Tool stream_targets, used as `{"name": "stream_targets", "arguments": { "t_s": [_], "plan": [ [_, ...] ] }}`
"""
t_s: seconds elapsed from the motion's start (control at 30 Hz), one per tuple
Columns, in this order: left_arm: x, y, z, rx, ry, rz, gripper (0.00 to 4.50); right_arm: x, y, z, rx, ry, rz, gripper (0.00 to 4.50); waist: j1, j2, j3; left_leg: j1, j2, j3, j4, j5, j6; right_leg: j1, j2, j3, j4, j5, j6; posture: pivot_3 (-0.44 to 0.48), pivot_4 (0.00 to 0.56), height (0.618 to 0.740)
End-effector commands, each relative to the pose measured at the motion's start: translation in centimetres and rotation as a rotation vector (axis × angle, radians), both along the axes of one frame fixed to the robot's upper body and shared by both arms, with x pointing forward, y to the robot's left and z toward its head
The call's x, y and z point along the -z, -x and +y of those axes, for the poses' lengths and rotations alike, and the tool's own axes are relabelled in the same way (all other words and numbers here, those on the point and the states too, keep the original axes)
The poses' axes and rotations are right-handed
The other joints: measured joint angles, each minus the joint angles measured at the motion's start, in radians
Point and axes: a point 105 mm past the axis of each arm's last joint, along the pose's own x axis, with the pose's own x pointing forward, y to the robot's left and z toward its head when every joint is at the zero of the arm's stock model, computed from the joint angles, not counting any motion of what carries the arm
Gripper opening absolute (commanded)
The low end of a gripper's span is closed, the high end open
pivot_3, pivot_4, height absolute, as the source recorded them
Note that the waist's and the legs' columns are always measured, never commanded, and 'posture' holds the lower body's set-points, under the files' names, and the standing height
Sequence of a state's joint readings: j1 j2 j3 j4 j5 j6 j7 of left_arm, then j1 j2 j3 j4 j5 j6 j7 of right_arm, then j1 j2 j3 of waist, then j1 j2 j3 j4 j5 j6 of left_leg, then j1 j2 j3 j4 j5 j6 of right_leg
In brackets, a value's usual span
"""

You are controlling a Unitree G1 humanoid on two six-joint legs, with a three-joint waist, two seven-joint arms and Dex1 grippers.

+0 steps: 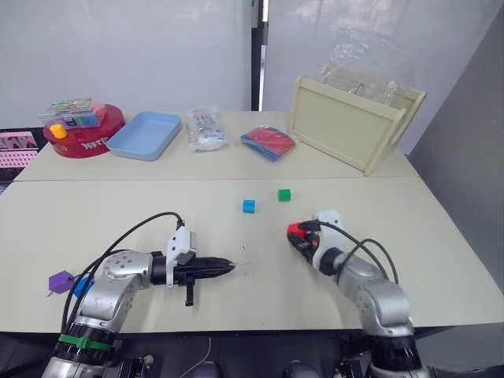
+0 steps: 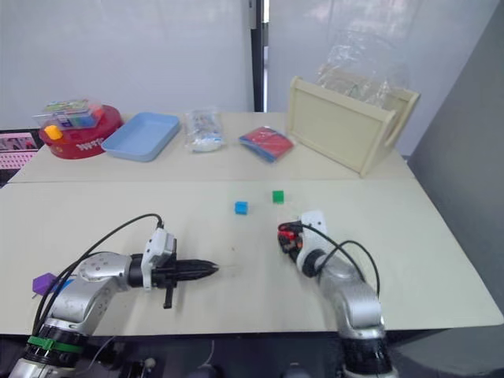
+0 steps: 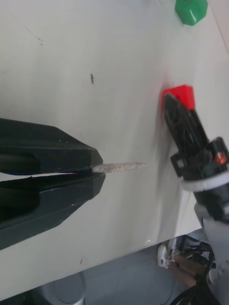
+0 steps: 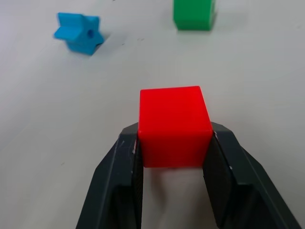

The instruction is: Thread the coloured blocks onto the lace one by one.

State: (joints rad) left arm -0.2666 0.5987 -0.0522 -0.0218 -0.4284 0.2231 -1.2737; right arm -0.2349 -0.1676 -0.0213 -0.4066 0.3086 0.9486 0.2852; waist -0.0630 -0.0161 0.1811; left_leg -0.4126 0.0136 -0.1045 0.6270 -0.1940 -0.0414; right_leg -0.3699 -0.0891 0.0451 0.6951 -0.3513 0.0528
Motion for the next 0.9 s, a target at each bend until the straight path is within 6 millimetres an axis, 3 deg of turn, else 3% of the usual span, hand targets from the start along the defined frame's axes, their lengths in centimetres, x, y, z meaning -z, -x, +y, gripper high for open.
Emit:
{"name": "stream_targets", "arguments": {
  "t_s": [0.03, 0.13, 0.2, 0.43, 0.5, 0.6, 0.73, 0.8, 0.9],
  "plan": [
    [-0.3, 0.2, 0.1, 0.031, -0.005, -0.015, 0.0, 0.0, 3.2, 1.2, -0.073, -0.052, 0.091, 1.16, -0.002, 0.0, 0.0, 0.0, 0.0, 0.0, 0.0, 0.0, 0.0, 0.0, 0.0, 0.0, 0.0, 0.0, 0.0, 0.0, 0.15, 0.74],
    [-0.3, 0.3, 0.1, 0.06, 0.001, 0.004, 0.0, 0.0, 4.2, 1.6, -0.066, -0.094, 0.13, 1.16, -0.004, 0.0, 0.0, 0.001, 0.0, 0.0, 0.0, 0.0, 0.0, 0.0, 0.0, 0.0, -0.001, 0.0, 0.0, 0.0, 0.15, 0.74],
    [-0.4, 0.4, 0.0, 0.084, 0.006, 0.017, 0.0, -0.1, 4.3, 1.7, -0.064, -0.115, 0.143, 2.19, -0.004, 0.0, 0.0, 0.001, 0.0, 0.0, 0.0, 0.0, 0.0, 0.0, 0.001, 0.0, 0.0, 0.0, 0.0, 0.0, 0.15, 0.74],
    [-0.1, 0.2, 0.3, 0.111, -0.017, 0.037, 0.0, -2.7, 5.1, 1.2, -0.148, -0.148, 0.128, 4.48, -0.002, 0.0, 0.0, 0.001, 0.0, 0.0, 0.0, 0.0, 0.0, 0.0, 0.0, 0.0, -0.001, 0.0, 0.0, 0.0, 0.15, 0.74],
    [0.2, 0.2, 0.3, 0.111, -0.019, 0.041, 0.0, -3.8, 5.5, 0.7, -0.239, -0.086, 0.108, 4.48, -0.001, 0.0, 0.0, 0.001, 0.0, 0.0, 0.0, 0.0, 0.0, 0.0, 0.0, 0.0, -0.001, 0.0, 0.0, 0.0, 0.15, 0.74],
    [0.4, 0.1, 0.1, 0.108, -0.012, 0.04, 0.0, -4.8, 5.8, -0.1, -0.391, 0.141, 0.033, 4.48, 0.002, 0.001, 0.001, 0.0, -0.001, 0.0, 0.0, 0.0, 0.0, 0.0, 0.0, 0.0, -0.002, 0.0, 0.0, 0.0, 0.15, 0.74],
    [0.7, 0.1, -0.1, 0.087, -0.017, 0.018, 0.0, -5.2, 6.5, -0.8, -0.736, 0.493, -0.061, 4.48, 0.002, 0.002, 0.001, -0.001, 0.0, 0.0, 0.001, -0.001, 0.001, 0.001, 0.0, -0.001, -0.004, 0.0, 0.0, 0.0, 0.15, 0.74],
    [1.1, -0.1, -0.2, 0.065, -0.025, 0.001, 0.0, -4.7, 5.3, -1.9, -0.83, 0.67, -0.099, 4.48, -0.001, 0.001, 0.001, -0.001, 0.0, 0.001, 0.001, -0.001, 0.001, 0.001, 0.0, 0.0, -0.006, 0.0, 0.0, 0.0, 0.15, 0.74],
    [1.2, -0.1, -0.3, 0.053, -0.027, -0.01, 0.0, -4.4, 4.1, -1.9, -0.927, 0.714, -0.128, 4.48, -0.004, 0.001, 0.001, -0.001, 0.0, 0.001, 0.002, -0.001, 0.002, 0.002, 0.0, 0.0, -0.007, 0.0, 0.0, 0.0, 0.15, 0.74]
  ]
}}
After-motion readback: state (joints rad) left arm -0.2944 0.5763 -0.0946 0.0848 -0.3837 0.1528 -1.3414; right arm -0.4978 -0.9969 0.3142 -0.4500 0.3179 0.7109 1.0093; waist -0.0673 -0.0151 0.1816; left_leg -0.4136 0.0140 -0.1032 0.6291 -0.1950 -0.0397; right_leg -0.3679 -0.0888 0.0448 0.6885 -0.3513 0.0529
